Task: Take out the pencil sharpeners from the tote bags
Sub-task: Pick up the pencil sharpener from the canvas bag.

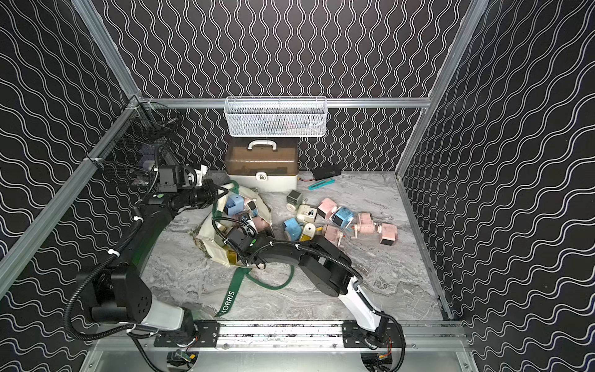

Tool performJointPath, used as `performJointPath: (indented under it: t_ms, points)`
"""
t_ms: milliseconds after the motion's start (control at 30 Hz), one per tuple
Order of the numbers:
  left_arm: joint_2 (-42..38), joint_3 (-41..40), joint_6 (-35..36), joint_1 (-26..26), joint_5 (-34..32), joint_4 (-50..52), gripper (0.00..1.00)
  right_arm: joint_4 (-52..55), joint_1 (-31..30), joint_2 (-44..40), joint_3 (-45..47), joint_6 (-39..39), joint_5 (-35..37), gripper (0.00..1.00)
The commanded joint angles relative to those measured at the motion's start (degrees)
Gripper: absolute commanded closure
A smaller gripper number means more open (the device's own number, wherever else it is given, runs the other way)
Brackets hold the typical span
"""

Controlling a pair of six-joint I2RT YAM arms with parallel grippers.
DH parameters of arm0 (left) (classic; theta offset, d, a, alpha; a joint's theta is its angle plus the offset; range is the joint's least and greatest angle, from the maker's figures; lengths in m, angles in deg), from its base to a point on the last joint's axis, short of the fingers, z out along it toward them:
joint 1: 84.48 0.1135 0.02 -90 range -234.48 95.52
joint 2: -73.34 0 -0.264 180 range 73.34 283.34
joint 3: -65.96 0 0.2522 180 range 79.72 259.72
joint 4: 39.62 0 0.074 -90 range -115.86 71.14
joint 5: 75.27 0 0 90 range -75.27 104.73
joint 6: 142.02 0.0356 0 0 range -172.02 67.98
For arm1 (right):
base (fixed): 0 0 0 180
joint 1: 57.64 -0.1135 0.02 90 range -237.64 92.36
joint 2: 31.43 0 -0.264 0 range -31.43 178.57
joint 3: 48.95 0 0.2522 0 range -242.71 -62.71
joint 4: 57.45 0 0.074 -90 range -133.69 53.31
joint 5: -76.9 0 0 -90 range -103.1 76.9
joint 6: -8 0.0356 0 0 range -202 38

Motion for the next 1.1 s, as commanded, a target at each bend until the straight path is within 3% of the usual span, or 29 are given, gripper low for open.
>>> performJointPath:
  t_ms: [0, 200, 500, 767, 1067]
  points:
    - [-0.55, 0.26, 0.75, 0.17, 0.14, -1.4, 1.0, -0.94, 0.06, 0.26, 0.31, -0.7, 3.24, 0.12]
    - [-0.53, 0.31, 0.76, 0.17, 0.19, -1.43, 1.0, -0.88, 1.43, 3.93, -2.77, -2.83, 3.66, 0.09]
    - [-0.57, 0.26, 0.62, 0.17, 0.35, -1.49, 1.0, -5.66, 3.54, 8.72, -4.75, -8.94, 2.7, 0.12]
    - [-0.51, 0.31, 0.55, 0.17, 0.52, -1.6, 1.0, -13.18, 4.0, 9.58, -4.12, -16.15, 0.68, 0.26]
    - [-0.58, 0.26, 0.63, 0.18, 0.31, -1.51, 1.0, -16.52, 3.91, 1.16, 3.76, -15.06, -4.54, 0.37]
